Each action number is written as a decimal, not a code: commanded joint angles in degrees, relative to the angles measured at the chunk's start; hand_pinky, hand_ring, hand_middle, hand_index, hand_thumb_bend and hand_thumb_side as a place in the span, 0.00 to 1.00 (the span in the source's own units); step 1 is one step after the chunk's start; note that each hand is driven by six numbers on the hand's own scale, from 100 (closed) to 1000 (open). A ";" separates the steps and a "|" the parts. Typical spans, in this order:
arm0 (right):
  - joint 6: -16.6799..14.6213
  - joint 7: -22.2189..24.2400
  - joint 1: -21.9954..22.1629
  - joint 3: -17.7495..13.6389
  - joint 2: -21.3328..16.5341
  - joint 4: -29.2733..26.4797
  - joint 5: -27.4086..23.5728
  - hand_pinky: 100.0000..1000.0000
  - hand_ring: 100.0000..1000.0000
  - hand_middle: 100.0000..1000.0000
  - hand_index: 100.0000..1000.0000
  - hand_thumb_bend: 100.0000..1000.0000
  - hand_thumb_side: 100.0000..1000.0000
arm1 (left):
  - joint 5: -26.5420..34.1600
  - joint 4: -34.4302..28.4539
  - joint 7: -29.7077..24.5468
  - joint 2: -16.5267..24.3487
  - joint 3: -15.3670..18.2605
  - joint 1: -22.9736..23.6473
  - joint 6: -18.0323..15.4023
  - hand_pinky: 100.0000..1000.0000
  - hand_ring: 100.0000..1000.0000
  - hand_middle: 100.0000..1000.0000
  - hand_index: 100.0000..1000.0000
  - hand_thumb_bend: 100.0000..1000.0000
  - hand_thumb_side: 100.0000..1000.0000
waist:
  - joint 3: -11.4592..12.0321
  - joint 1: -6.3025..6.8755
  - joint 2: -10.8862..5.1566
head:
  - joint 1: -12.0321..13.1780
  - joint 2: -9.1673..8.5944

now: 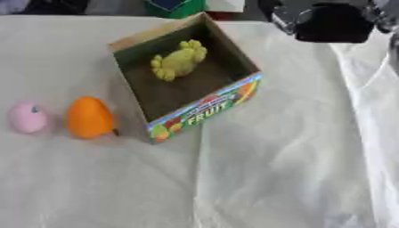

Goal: Pick up objects on the table and place them in the box.

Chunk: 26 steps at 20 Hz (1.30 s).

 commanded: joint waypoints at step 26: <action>2.89 -36.05 11.61 -7.54 -1.09 -1.10 -18.12 0.66 0.73 0.65 0.80 0.00 0.62 | -12.05 -0.93 -10.64 3.74 -5.76 -11.23 -2.68 0.57 0.77 0.77 0.89 0.44 0.89 | -2.48 0.69 -2.29 | -1.77 1.55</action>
